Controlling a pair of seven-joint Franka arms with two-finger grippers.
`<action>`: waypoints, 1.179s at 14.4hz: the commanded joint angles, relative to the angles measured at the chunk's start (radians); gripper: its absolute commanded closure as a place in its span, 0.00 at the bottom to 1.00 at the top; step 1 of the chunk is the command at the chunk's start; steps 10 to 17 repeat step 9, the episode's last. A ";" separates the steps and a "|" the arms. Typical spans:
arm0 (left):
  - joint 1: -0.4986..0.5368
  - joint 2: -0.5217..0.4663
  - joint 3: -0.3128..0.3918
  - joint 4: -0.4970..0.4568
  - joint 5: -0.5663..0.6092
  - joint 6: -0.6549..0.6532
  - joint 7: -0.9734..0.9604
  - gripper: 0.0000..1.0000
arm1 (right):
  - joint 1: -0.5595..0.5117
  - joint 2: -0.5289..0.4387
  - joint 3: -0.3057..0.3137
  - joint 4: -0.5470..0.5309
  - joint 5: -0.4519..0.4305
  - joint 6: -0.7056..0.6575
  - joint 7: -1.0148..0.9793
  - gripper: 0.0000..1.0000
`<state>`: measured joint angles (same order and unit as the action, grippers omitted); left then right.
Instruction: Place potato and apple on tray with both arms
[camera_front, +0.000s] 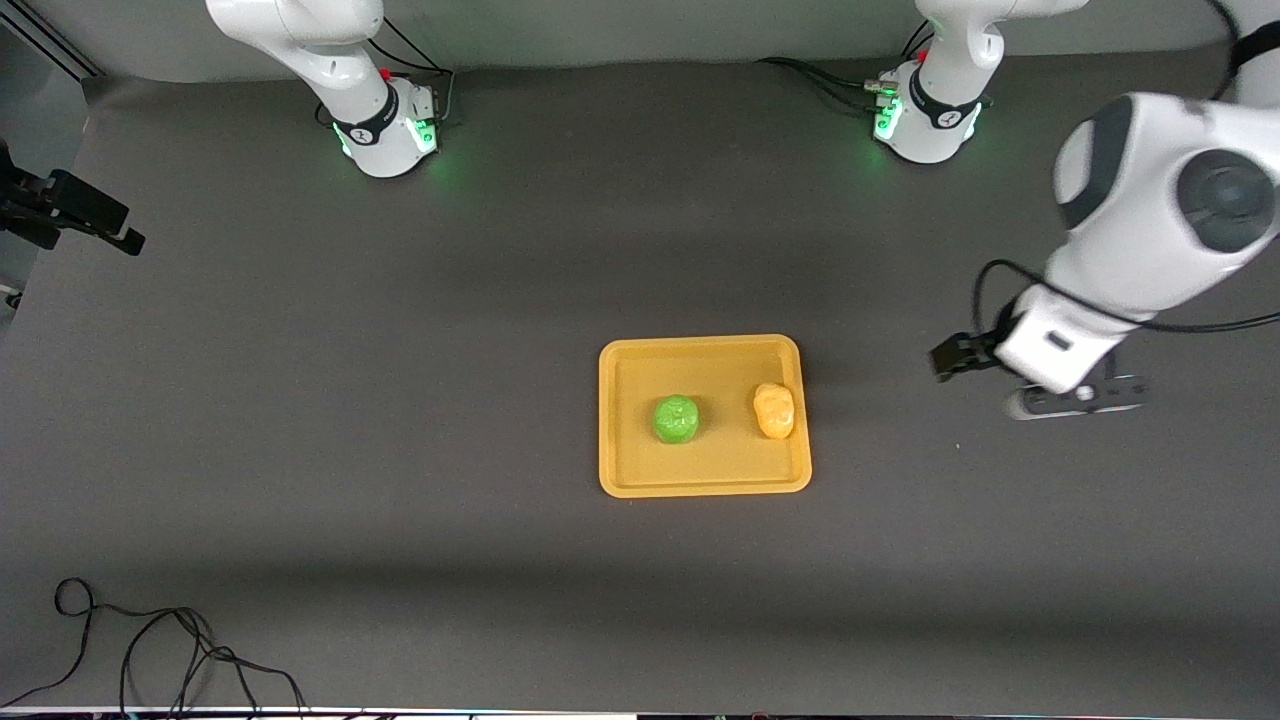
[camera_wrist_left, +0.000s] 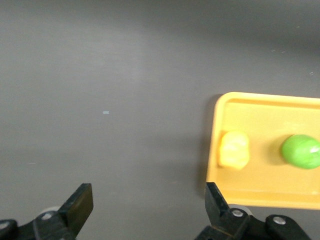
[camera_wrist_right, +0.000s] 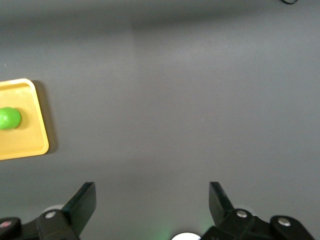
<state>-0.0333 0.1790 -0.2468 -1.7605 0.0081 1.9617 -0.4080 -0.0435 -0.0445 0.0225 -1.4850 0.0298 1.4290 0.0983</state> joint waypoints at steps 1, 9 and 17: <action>-0.092 0.103 0.014 0.009 0.024 0.097 -0.113 0.00 | -0.003 0.048 0.010 0.022 -0.053 -0.001 -0.081 0.00; -0.250 0.355 0.014 0.019 0.170 0.293 -0.397 0.00 | 0.002 0.061 0.017 -0.066 -0.047 0.165 -0.074 0.00; -0.250 0.355 0.014 0.019 0.170 0.293 -0.397 0.00 | 0.002 0.061 0.017 -0.066 -0.047 0.165 -0.074 0.00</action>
